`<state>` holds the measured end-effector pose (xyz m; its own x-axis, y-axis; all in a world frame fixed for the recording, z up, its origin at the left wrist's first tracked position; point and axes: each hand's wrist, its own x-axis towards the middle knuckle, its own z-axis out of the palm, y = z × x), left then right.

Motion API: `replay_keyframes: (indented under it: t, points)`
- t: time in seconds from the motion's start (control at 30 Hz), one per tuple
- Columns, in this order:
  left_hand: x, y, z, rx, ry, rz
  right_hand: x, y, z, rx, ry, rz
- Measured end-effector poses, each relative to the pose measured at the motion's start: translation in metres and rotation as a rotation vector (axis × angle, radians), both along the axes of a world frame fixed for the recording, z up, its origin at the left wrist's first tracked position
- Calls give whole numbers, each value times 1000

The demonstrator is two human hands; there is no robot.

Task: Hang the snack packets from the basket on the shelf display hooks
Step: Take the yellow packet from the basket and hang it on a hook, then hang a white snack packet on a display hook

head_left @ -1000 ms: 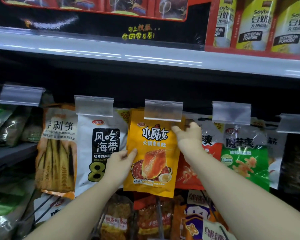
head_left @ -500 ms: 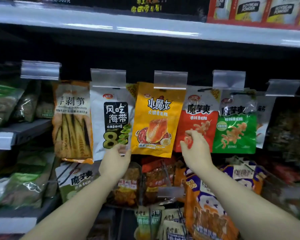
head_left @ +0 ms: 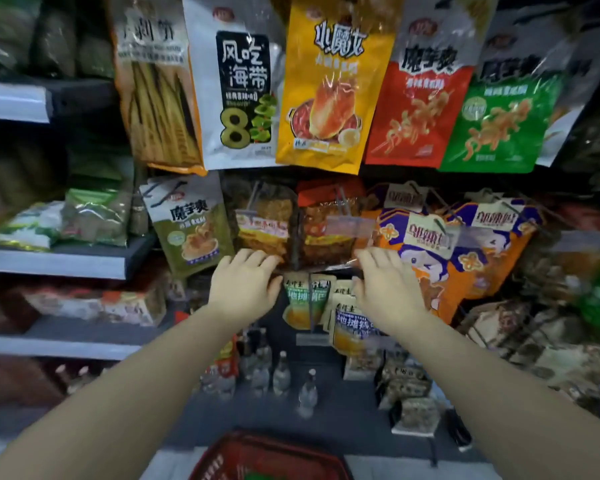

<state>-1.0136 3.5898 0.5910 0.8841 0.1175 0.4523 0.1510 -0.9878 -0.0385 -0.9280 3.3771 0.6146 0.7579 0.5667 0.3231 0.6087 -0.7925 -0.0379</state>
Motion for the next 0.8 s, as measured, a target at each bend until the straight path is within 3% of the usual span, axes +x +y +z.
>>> replay_keyframes:
  t: [0.17, 0.37, 0.57, 0.8]
  points:
    - [-26, -17, -70, -107, 295, 119, -20, -17, -73, -59, 134, 6]
    - [-50, -29, -187, -146, 580, 106, -50, -33, -186, -217, 397, -89]
    - [-67, -37, -340, -109, 813, 34, -71, -23, -339, -315, 536, -147]
    - [-94, -34, -568, -84, 982, 7, -102, -9, -557, -405, 632, -97]
